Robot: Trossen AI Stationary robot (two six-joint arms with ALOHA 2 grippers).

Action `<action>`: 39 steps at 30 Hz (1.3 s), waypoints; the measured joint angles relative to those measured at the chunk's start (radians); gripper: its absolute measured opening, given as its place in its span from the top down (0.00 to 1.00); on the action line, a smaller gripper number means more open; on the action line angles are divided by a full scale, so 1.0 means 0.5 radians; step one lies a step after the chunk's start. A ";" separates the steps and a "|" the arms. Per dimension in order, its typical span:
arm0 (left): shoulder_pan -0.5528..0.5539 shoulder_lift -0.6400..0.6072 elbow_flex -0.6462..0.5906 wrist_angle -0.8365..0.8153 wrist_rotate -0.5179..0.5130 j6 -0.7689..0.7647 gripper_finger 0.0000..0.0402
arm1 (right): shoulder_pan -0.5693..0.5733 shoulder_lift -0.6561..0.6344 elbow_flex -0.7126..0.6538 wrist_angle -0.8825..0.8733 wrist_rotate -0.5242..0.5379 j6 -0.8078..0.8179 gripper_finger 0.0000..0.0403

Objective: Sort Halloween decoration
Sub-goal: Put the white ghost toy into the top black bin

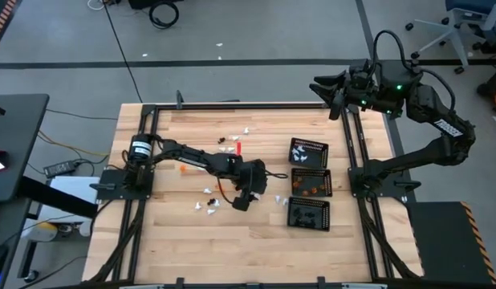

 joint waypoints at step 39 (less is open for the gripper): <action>-0.023 0.164 0.099 -0.120 -0.056 -0.038 0.89 | 0.000 0.001 0.000 -0.020 0.000 0.008 0.58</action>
